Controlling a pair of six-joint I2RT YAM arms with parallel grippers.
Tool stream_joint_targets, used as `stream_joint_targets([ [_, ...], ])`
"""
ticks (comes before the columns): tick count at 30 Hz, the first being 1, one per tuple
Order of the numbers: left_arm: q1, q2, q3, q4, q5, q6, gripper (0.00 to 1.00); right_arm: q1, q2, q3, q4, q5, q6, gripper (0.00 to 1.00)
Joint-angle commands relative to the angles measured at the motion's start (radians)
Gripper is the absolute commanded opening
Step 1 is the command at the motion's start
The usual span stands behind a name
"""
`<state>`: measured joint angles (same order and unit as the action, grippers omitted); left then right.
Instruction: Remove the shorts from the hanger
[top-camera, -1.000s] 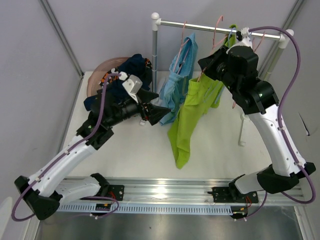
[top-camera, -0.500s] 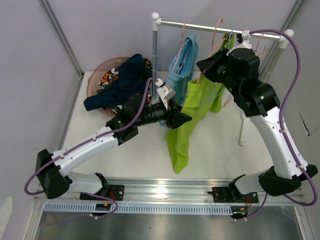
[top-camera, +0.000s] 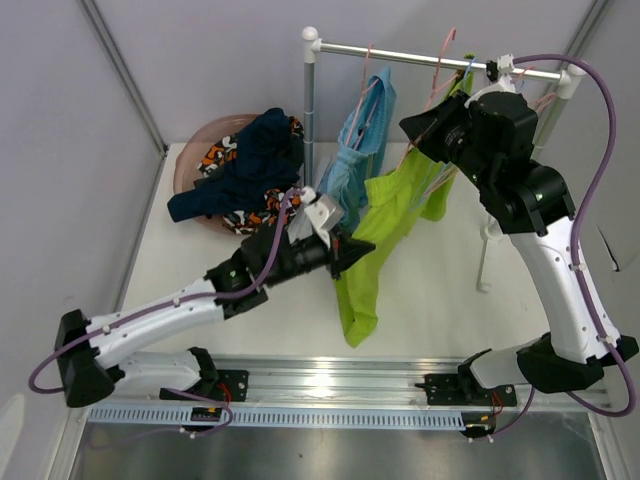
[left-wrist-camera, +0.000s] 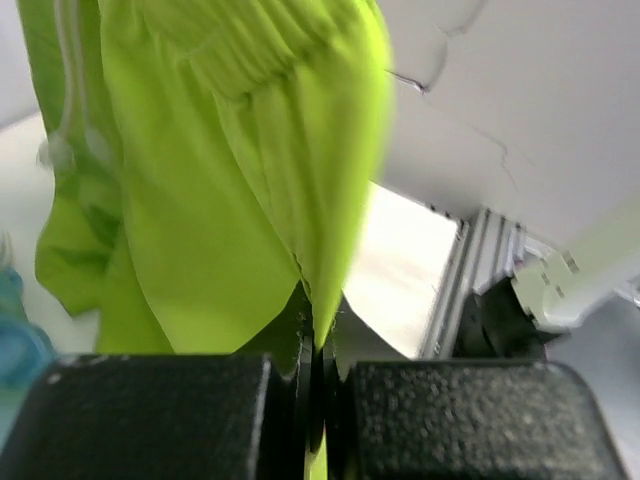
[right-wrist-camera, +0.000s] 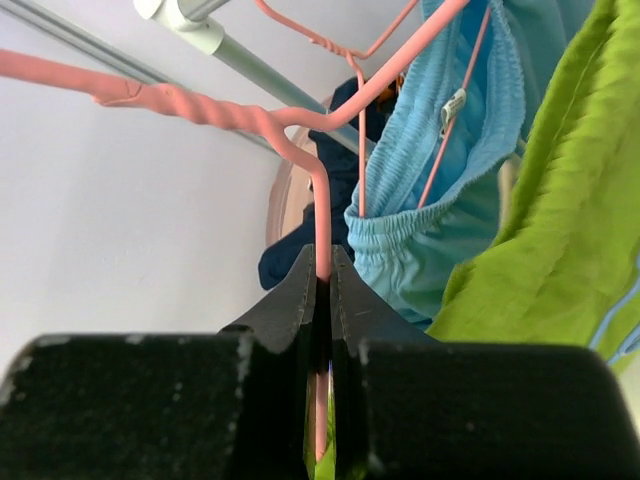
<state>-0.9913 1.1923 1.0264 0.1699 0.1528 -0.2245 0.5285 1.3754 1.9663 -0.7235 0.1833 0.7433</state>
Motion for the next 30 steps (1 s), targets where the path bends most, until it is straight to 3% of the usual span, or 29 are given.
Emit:
stream_joint_targets([
  [1,-0.122,-0.153,-0.174,-0.012,-0.145,0.017,0.00,-0.076,0.019,0.137,0.070,-0.054,-0.010,0.00],
  [6,-0.175,-0.258,-0.322,-0.047,-0.254,-0.018,0.00,-0.122,0.040,0.172,0.050,-0.097,-0.010,0.00],
  [11,-0.172,-0.214,-0.253,-0.079,-0.292,0.034,0.00,-0.128,-0.024,0.069,0.094,-0.137,0.039,0.00],
  [14,-0.162,-0.069,-0.119,-0.121,-0.364,0.062,0.00,-0.125,-0.051,0.046,0.076,-0.172,0.086,0.00],
  [15,-0.144,-0.021,0.008,-0.141,-0.419,0.065,0.00,-0.118,-0.062,0.034,0.076,-0.232,0.106,0.00],
  [18,-0.106,0.177,0.195,-0.245,-0.502,0.063,0.00,-0.079,-0.120,-0.070,0.127,-0.358,0.206,0.00],
  [23,0.017,0.400,0.568,-0.406,-0.522,0.036,0.00,-0.018,-0.199,-0.182,0.193,-0.475,0.332,0.00],
  [27,0.046,0.429,0.617,-0.471,-0.550,0.039,0.00,-0.016,-0.220,-0.156,0.194,-0.510,0.354,0.00],
  [30,0.045,0.319,0.502,-0.452,-0.550,0.013,0.00,-0.041,-0.202,-0.118,0.161,-0.521,0.338,0.00],
])
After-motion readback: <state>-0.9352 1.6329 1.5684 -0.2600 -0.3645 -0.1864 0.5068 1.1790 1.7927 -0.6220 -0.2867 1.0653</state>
